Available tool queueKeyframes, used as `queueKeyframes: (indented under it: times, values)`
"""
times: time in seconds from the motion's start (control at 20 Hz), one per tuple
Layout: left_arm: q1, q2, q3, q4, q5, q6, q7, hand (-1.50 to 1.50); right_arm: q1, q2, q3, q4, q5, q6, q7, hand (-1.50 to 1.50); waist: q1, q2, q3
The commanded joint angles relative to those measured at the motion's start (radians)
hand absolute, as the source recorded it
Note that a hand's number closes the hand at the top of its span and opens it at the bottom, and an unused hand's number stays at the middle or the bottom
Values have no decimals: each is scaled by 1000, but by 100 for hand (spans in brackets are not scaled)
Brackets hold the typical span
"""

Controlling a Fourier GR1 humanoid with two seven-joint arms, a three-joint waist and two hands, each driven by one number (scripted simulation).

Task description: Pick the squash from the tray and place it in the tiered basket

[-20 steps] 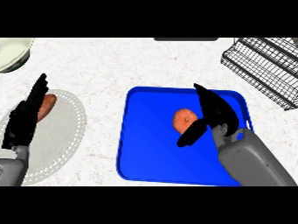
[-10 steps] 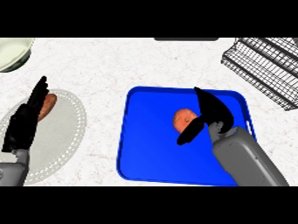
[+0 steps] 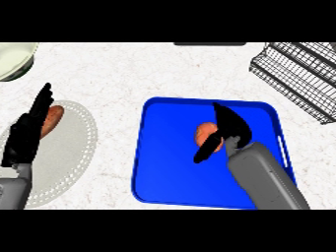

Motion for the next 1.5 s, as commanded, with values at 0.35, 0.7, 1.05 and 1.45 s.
queueKeyframes:
  times: [0.35, 0.7, 1.05, 1.45]
  values:
    - [-24, -36, 14, 18, -36, -5, 9, 0, -7, 78, -32, 117, -52, 142, -55, 150, 0, 1, 0]
    - [5, -60, 15, -59, -46, -26, 38, 0, -40, 65, -36, 153, 84, 97, -130, 150, 1, 0, 0]
    - [-26, -42, 36, -19, -63, -29, 26, 0, -104, 102, -18, 126, 49, -125, 13, 150, 12, 2, 0]
    - [-57, -70, -13, -51, -65, -41, 38, 0, -460, 19, -260, 406, 342, -379, 139, 150, 87, 30, -1]
